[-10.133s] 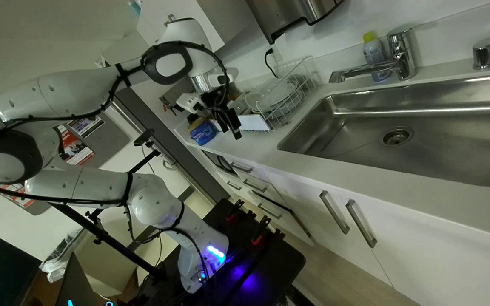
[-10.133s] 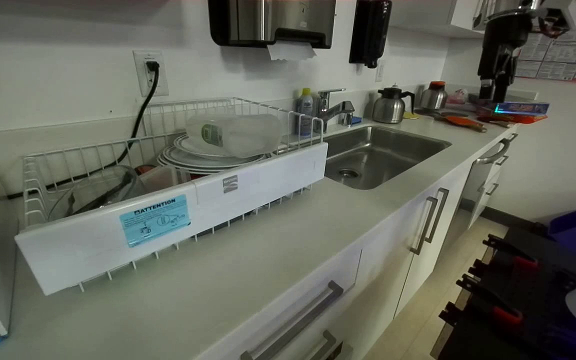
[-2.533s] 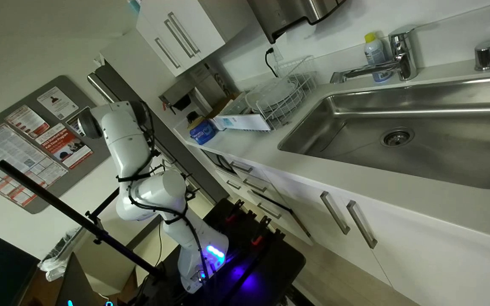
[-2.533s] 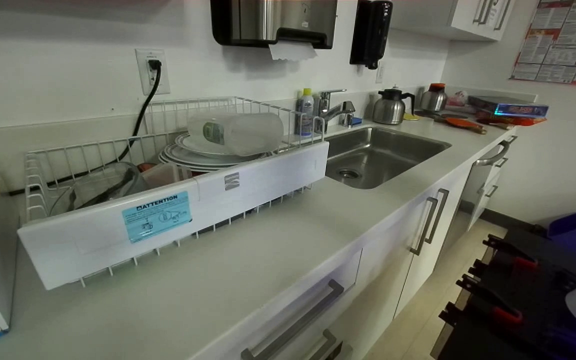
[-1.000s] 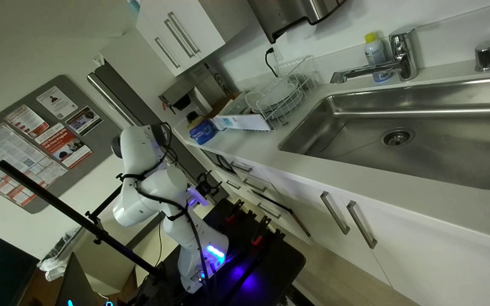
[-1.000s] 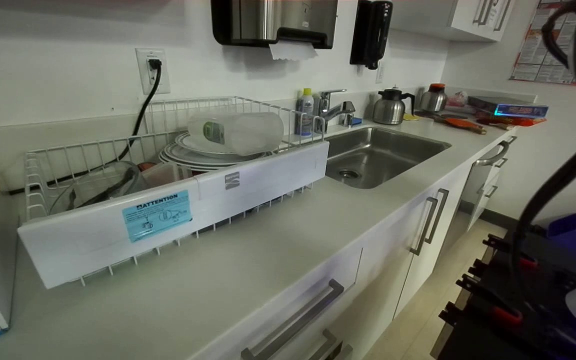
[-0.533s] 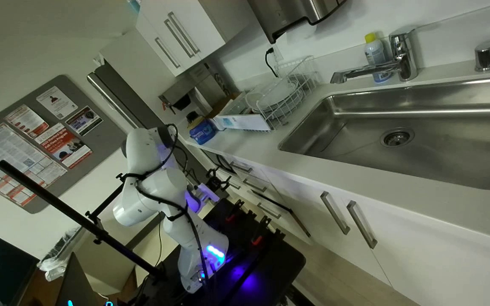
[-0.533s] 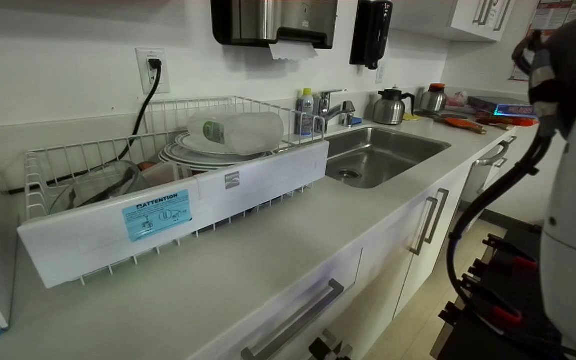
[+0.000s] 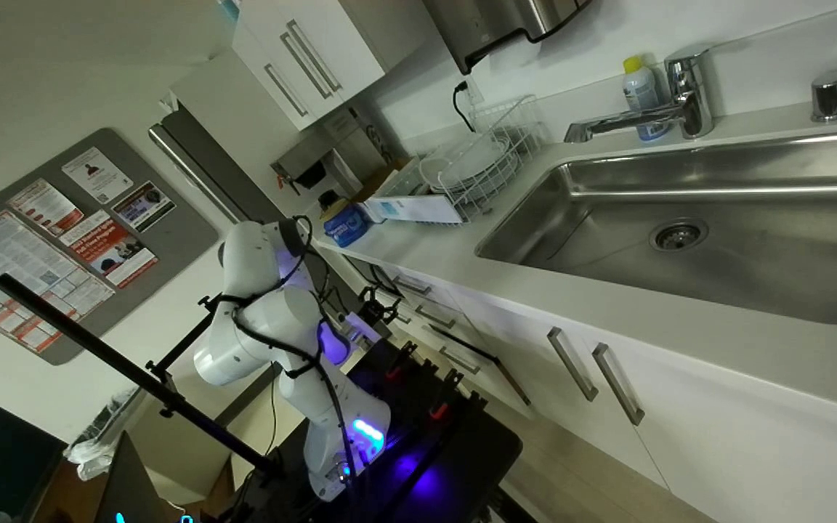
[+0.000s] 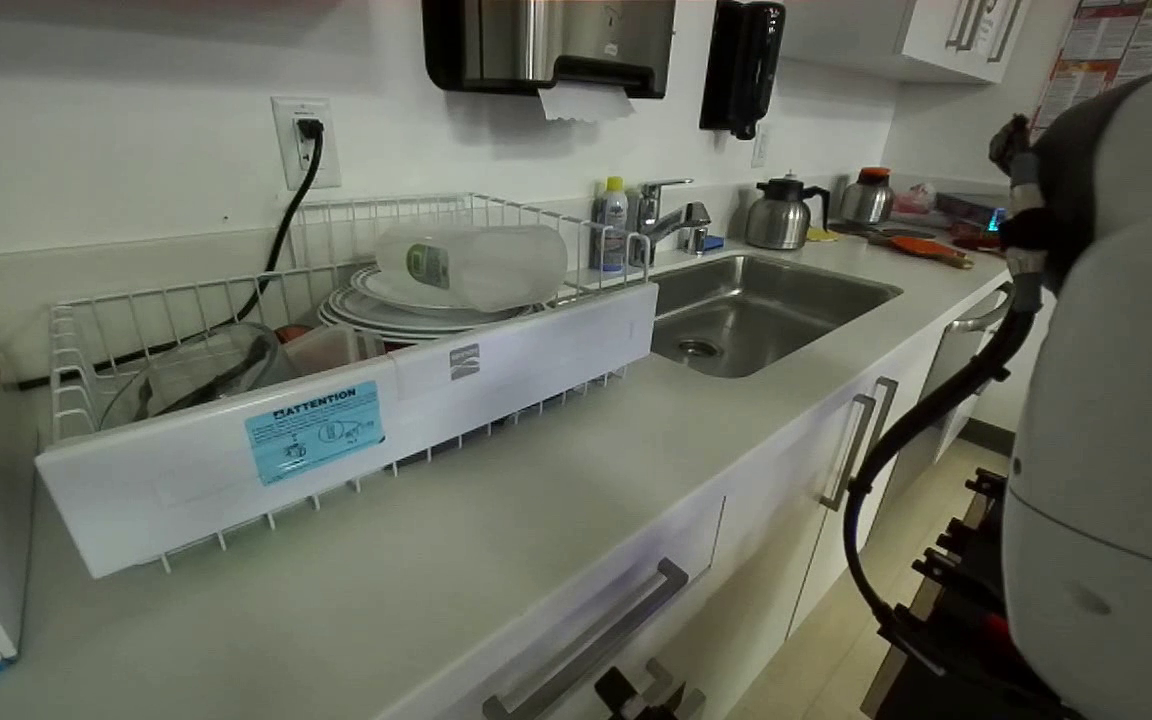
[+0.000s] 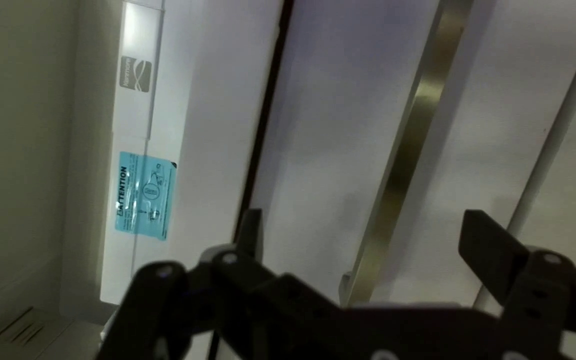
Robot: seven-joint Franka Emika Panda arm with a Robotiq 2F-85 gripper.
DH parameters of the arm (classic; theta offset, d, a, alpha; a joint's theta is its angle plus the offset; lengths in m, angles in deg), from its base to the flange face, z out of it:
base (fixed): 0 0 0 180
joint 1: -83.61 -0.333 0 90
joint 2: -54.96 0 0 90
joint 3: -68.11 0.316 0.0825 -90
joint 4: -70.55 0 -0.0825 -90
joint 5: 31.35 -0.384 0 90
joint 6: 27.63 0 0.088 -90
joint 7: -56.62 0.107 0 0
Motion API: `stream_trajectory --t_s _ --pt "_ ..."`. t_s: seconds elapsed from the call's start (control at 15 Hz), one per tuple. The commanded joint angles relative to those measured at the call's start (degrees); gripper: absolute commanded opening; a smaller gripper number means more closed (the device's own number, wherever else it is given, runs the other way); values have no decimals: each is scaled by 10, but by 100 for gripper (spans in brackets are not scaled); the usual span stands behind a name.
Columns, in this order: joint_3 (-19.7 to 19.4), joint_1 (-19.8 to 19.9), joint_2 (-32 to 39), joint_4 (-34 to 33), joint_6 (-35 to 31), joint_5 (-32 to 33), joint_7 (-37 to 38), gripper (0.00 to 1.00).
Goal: Open the top drawer of the middle cabinet
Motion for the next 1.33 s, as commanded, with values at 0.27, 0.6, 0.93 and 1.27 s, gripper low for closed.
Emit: stream_trajectory --t_s 0.27,0.6,0.93,1.27 --pt "1 2 38 -46 41 24 6 100" --pt "-2 6 49 -65 43 25 3 100" --pt "-12 15 52 -76 39 27 -1 100" --pt "-18 27 58 -81 37 34 -2 75"
